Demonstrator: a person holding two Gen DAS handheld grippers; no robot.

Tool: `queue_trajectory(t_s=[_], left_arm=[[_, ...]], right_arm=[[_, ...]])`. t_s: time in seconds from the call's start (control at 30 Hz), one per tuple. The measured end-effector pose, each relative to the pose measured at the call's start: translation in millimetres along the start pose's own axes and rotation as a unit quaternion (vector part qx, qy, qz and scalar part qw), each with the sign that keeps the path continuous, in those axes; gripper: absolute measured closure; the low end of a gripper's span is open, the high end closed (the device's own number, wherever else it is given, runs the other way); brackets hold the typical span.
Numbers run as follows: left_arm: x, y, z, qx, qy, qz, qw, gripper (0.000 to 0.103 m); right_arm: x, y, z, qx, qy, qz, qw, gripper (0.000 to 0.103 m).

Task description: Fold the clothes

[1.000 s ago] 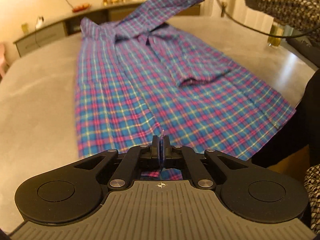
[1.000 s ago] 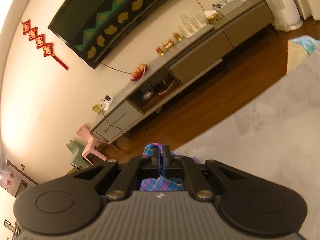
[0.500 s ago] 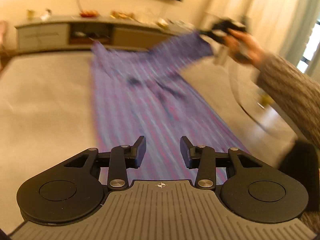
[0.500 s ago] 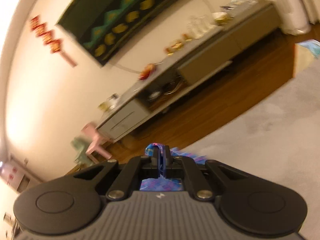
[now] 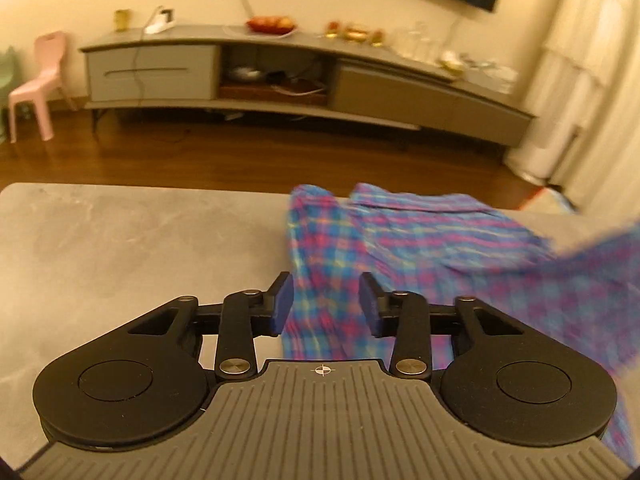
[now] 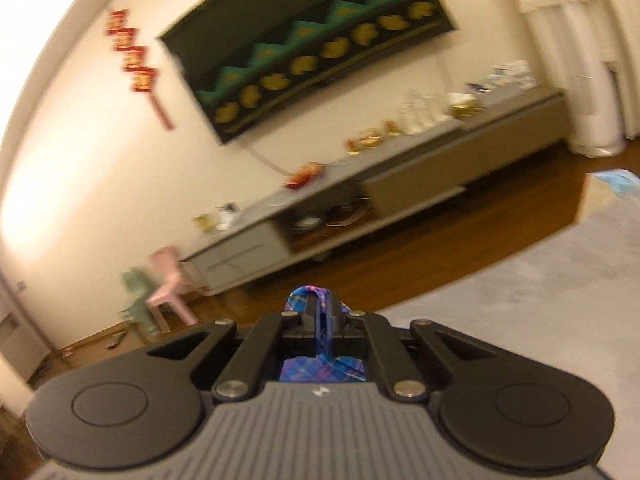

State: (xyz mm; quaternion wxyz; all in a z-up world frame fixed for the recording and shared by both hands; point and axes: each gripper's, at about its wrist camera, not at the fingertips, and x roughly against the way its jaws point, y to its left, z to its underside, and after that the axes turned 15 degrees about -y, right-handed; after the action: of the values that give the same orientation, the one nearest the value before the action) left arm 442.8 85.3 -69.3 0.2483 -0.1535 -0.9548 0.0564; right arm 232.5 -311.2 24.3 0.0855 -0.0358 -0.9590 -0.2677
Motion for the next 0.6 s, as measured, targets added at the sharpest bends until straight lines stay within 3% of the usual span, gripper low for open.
queue_trajectory(t_s=[0.13, 0.23, 0.33, 0.5, 0.6], left_arm=[[-58, 5, 11, -0.017, 0.032, -0.041, 0.9985, 0.076], [-69, -2, 10, -0.06, 0.03, -0.051, 0.9964, 0.074], [-67, -1, 2, -0.05, 0.041, -0.046, 0.9969, 0.075], [-21, 23, -15, 0.036, 0.007, -0.014, 0.9992, 0.072], [9, 43, -15, 0.082, 0.016, 0.031, 0.9961, 0.067]], right_arm=[[-3, -35, 14, -0.034, -0.004, 0.029, 0.999, 0.101], [11, 4, 37, -0.014, 0.02, -0.032, 0.999, 0.101], [26, 44, 60, 0.006, 0.043, -0.094, 0.995, 0.101], [50, 109, 99, 0.039, 0.082, -0.196, 0.976, 0.101], [64, 148, 122, 0.059, 0.105, -0.256, 0.959, 0.101]])
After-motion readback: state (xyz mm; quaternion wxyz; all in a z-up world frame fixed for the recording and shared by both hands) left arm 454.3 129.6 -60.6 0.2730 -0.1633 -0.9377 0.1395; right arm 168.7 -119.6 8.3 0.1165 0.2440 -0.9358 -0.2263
